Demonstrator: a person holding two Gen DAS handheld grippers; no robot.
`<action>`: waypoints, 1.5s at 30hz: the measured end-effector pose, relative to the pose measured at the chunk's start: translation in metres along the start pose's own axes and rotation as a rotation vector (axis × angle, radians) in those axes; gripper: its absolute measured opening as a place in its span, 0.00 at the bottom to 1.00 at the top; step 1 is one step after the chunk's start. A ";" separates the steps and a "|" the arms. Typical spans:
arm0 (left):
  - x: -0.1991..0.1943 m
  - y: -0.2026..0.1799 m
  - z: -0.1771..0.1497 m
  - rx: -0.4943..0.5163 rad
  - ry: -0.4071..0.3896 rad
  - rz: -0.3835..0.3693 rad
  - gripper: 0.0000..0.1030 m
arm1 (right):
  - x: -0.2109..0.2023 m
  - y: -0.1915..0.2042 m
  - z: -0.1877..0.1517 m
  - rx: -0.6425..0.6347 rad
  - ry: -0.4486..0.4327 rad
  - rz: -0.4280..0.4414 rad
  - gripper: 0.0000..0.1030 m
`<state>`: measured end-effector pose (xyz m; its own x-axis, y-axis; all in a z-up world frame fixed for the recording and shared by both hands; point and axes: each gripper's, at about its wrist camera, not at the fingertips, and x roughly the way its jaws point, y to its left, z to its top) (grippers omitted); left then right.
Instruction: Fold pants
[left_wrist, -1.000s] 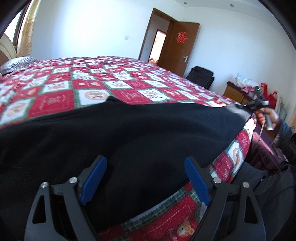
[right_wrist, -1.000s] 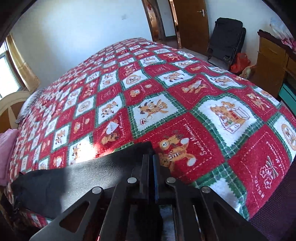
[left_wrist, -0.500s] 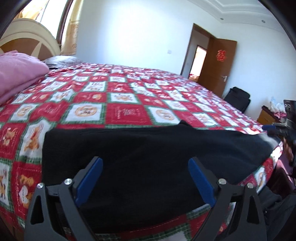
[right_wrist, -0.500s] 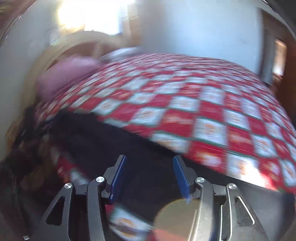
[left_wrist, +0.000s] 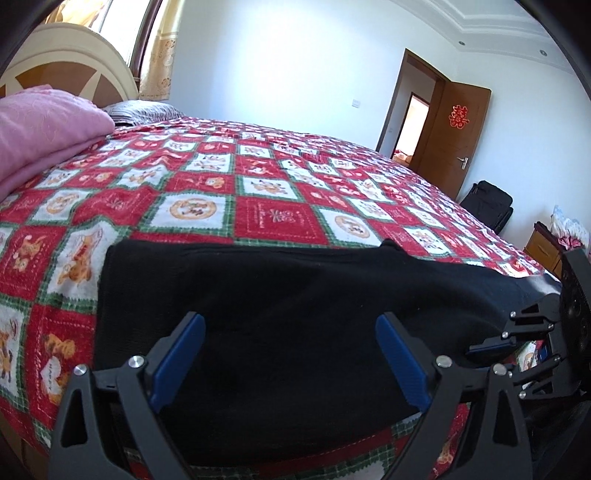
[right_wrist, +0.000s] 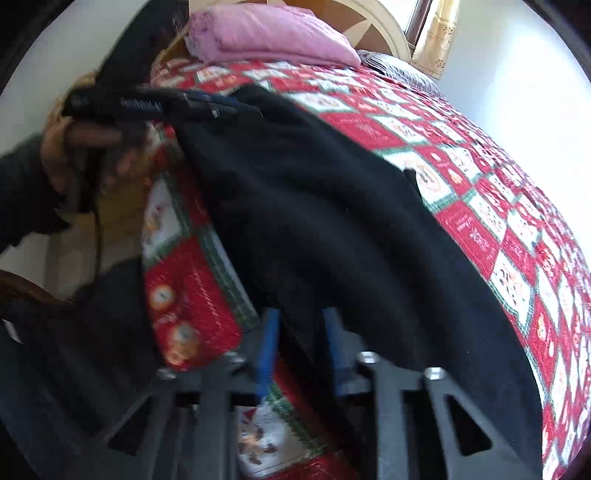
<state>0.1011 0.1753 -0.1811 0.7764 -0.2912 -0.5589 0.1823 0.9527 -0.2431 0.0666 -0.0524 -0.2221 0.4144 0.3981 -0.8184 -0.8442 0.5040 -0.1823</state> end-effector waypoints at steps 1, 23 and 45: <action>0.000 0.001 -0.001 -0.001 0.003 0.004 0.93 | -0.001 0.000 -0.001 0.011 0.003 0.021 0.06; 0.021 -0.057 -0.014 0.132 0.048 -0.084 0.93 | -0.027 -0.130 0.056 0.381 -0.083 0.225 0.47; 0.024 -0.075 -0.036 0.271 0.074 -0.049 1.00 | 0.031 -0.168 0.099 0.674 -0.146 0.325 0.04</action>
<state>0.0840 0.0935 -0.2052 0.7183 -0.3339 -0.6104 0.3813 0.9228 -0.0561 0.2548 -0.0485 -0.1628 0.2608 0.6799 -0.6853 -0.5606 0.6846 0.4659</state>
